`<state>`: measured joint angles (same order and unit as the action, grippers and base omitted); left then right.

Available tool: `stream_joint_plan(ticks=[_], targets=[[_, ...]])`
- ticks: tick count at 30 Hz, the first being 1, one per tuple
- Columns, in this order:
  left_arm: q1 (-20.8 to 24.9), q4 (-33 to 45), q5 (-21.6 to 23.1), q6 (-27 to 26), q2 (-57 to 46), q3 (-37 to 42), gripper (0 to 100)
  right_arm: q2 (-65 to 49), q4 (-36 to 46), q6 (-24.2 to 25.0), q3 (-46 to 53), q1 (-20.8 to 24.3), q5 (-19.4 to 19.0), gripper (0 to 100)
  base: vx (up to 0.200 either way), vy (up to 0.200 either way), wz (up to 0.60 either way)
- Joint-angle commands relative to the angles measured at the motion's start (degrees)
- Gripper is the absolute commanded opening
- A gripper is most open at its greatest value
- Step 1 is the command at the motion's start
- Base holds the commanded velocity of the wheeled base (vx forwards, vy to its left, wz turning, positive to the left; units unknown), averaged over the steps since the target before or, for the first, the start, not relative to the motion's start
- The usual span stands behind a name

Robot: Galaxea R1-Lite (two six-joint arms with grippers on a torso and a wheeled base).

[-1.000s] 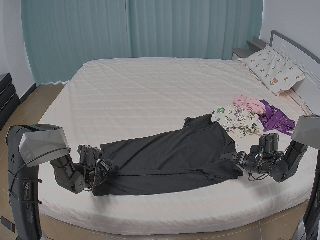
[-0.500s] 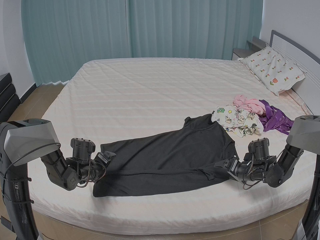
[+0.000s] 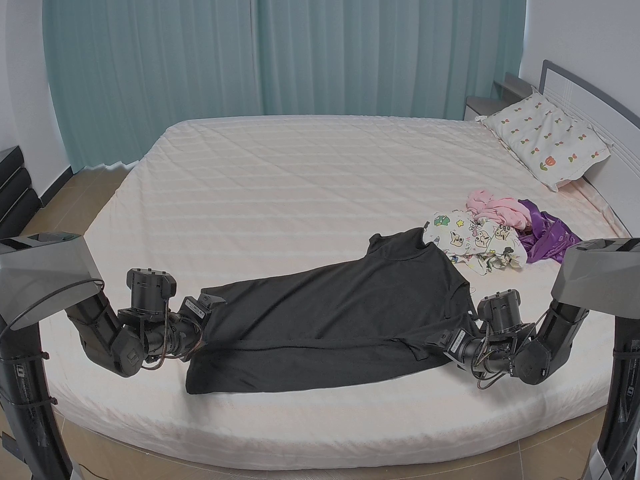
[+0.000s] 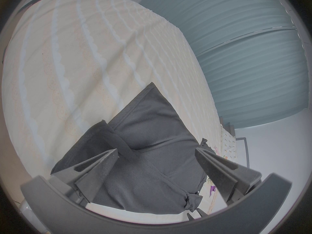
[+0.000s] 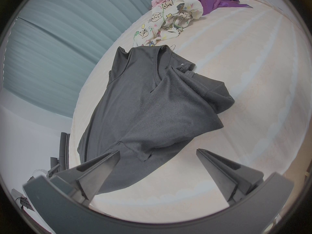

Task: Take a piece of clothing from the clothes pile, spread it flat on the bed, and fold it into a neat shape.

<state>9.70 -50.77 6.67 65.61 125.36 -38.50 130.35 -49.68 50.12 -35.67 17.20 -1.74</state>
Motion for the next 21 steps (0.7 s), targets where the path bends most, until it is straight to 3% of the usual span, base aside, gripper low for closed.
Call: stream_joint_plan(ticks=[1, 8, 9, 16, 21], targets=[[-0.04, -0.03, 0.01, 0.04, -0.20, 0.00, 100, 1.92, -0.07, 0.07, -1.16, -0.15, 0.51, 100, 0.000, 0.000, 0.00], [-0.04, -0.03, -0.08, -0.04, -0.11, 0.00, 100, 1.83, -1.83, 0.33, -1.24, -1.03, 2.53, 100, 0.000, 0.000, 0.00], [-0.04, -0.03, -0.16, -0.13, -0.11, 0.00, 100, 2.01, -1.92, 0.33, -0.98, -1.03, 2.80, 0, 0.000, 0.000, 0.00], [-0.04, -0.03, -0.16, -0.13, -0.02, 0.00, 100, 3.06, -1.92, -0.19, -0.10, -1.03, 6.31, 0, 0.000, 0.000, 0.00], [-0.04, -0.03, -0.16, -0.22, 0.06, 0.00, 100, 2.36, -2.09, -0.28, 0.69, -0.94, 6.49, 0, 0.000, 0.000, 0.00]])
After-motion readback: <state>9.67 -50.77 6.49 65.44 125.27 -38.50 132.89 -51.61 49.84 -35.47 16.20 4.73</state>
